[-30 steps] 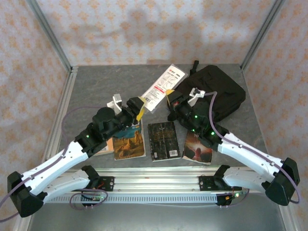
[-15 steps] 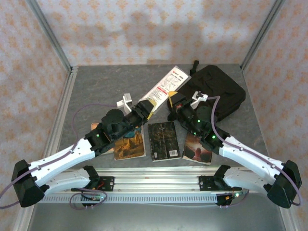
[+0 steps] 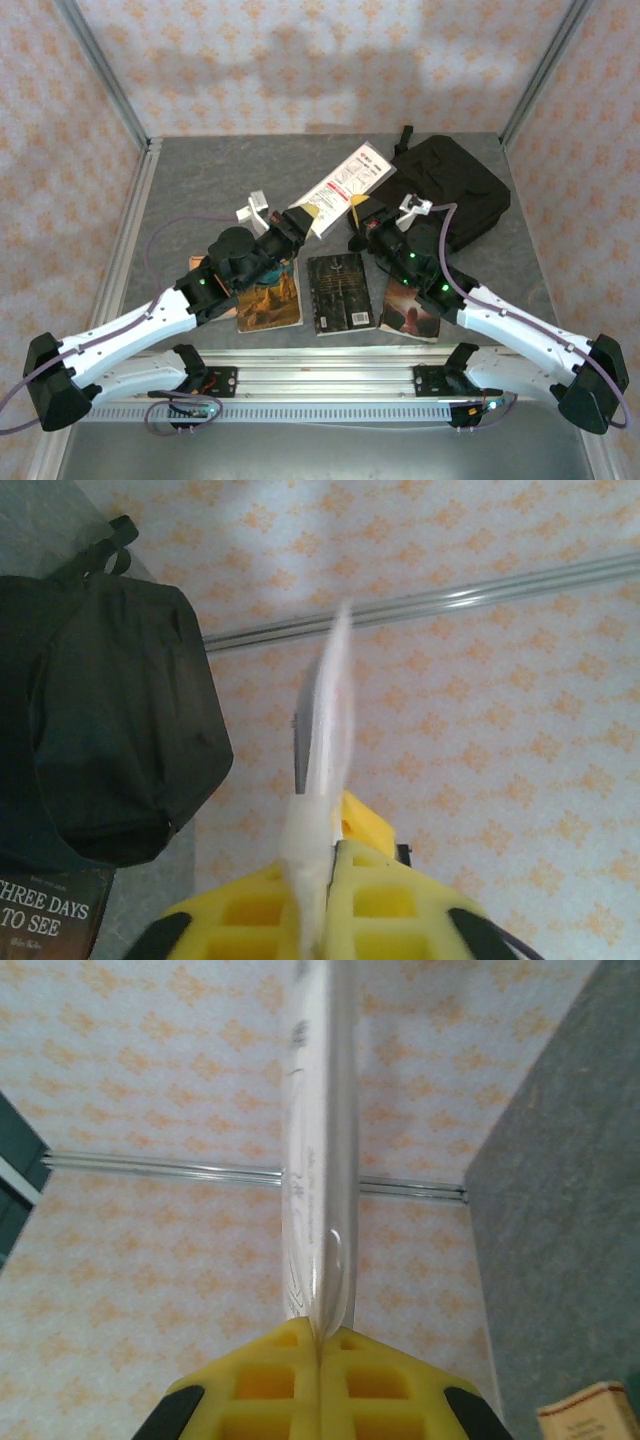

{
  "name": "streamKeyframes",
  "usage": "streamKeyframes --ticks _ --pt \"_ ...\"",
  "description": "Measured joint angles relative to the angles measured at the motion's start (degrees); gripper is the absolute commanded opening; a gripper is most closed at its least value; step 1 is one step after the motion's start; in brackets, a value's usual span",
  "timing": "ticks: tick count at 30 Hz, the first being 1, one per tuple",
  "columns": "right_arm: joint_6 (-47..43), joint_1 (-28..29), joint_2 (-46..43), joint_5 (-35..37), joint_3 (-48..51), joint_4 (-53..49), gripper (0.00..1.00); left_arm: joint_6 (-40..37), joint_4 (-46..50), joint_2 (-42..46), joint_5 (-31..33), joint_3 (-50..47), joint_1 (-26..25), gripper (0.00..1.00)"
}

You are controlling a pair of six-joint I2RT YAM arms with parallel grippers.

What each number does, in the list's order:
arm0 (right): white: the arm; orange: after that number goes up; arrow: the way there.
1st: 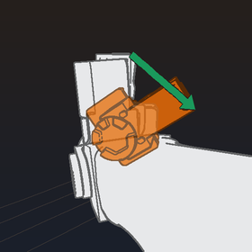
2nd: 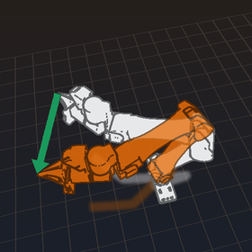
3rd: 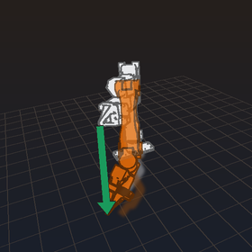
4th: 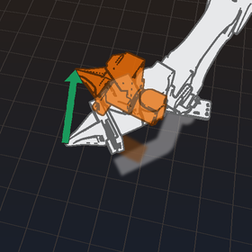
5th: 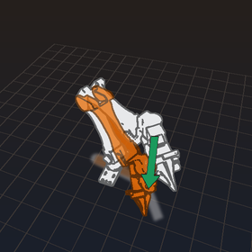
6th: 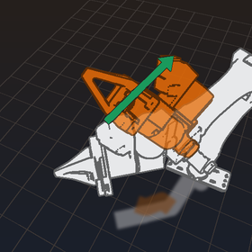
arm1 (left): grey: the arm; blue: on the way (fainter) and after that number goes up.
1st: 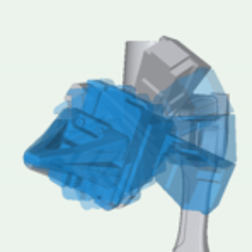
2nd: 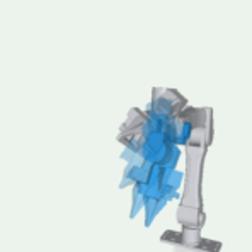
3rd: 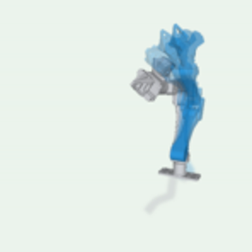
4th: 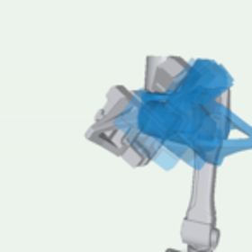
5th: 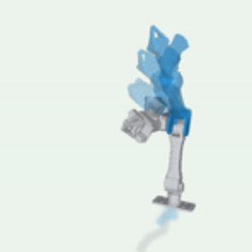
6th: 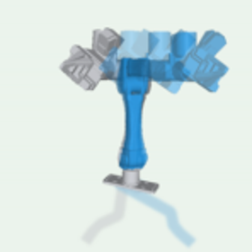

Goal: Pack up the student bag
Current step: Pass the loose stationery, then open the student bag at the top-right of the table.

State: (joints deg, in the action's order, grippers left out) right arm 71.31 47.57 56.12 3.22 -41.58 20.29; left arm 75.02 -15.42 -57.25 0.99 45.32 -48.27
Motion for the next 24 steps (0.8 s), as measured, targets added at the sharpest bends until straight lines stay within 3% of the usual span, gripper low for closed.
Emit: streamKeyframes --ticks 7,8,16,24 --pt "-6.71 0.39 -1.31 3.23 -2.25 -10.64 0.72 -2.73 9.35 4.90 4.09 0.02 -0.11 0.00" --pt "-7.98 0.39 -1.49 3.91 -3.21 -12.63 0.77 -3.39 10.88 6.05 4.76 0.04 -0.11 0.00" --pt "-29.16 -0.55 1.22 12.13 -18.10 -34.60 0.99 -13.64 29.57 13.90 12.09 3.39 -0.11 0.00" --pt "-45.33 -5.97 20.09 12.07 -33.59 -51.06 0.95 -21.75 44.04 16.72 17.38 2.84 -0.11 0.00"
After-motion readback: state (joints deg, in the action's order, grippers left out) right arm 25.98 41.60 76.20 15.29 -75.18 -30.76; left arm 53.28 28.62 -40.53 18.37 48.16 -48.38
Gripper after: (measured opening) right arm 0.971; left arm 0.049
